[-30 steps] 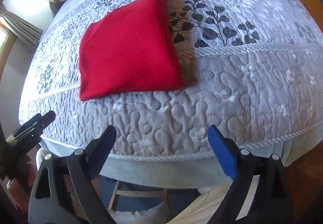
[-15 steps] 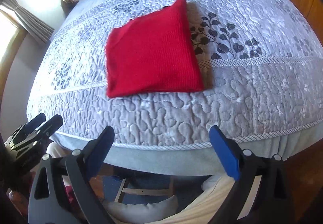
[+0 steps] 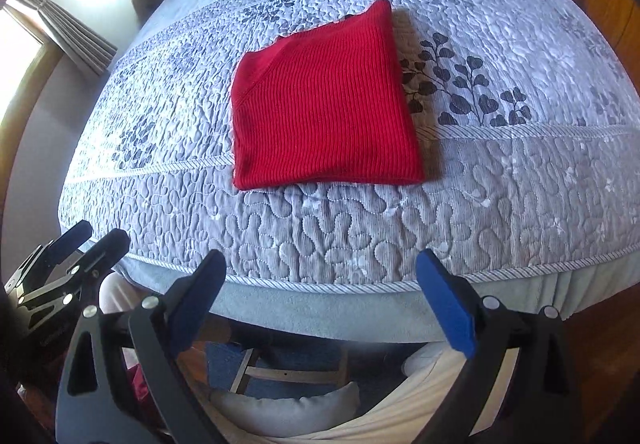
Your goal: Fold small clothes
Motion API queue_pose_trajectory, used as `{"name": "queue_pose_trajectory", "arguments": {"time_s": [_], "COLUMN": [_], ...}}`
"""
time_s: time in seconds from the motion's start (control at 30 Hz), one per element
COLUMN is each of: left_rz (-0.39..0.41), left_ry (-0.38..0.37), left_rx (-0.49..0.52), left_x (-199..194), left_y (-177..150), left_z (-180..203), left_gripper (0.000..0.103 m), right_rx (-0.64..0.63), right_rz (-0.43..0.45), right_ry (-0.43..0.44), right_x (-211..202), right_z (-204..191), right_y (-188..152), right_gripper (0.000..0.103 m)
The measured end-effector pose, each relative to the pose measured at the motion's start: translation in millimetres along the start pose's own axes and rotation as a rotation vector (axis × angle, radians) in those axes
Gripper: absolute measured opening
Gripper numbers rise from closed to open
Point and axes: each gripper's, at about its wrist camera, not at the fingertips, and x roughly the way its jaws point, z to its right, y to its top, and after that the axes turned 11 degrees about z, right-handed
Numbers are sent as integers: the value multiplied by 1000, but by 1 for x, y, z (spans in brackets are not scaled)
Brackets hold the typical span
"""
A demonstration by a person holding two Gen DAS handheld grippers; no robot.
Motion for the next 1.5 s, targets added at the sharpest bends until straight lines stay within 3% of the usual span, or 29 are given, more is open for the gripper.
{"name": "queue_pose_trajectory", "arguments": {"time_s": [1.1, 1.5], "left_rz": [21, -5], "left_ry": [30, 7], "left_rx": [9, -2], "left_x": [-3, 1], "left_y": [-1, -2], "left_z": [0, 0], "left_gripper": [88, 90], "right_rx": [-13, -8], "right_rz": [-14, -23], "right_ry": [-2, -4], "right_x": [3, 7], "right_z": [-5, -2], "right_y": [-1, -1], "right_gripper": [95, 95]}}
